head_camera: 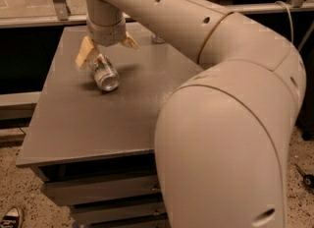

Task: Place 7up can upright

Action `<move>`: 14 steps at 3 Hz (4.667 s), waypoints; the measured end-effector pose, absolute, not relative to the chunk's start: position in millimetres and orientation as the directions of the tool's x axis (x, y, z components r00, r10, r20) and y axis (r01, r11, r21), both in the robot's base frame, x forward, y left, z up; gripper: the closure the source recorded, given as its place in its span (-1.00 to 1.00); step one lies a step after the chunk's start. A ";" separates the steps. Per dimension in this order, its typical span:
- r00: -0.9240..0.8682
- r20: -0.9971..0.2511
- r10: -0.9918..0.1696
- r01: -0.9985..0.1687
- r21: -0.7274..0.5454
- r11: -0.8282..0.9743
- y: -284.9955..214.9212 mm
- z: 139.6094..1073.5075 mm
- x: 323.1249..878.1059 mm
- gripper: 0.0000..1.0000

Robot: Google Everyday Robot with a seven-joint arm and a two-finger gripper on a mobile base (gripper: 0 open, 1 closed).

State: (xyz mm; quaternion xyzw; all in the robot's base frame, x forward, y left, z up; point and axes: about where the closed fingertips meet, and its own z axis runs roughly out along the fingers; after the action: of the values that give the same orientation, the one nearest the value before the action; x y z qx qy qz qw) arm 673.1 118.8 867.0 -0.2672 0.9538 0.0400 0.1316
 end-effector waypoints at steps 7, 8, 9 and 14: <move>-0.569 -0.703 -0.428 -0.610 0.011 0.793 99.3 964.3 697.0 1.00; -0.461 -0.809 -0.365 -0.700 0.079 0.710 104.8 968.0 696.8 1.00; -0.357 -0.870 -0.339 -0.736 0.038 0.676 110.4 989.6 699.3 1.00; 0.109 -0.956 -0.272 -0.794 -0.248 0.555 141.2 959.9 660.4 1.00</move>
Offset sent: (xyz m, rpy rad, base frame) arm 0.0008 0.0129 -0.0089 -0.1721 -0.0458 -0.0942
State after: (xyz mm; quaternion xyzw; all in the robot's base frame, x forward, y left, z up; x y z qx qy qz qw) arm 660.4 141.2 959.9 -0.4209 0.6329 0.2124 0.6141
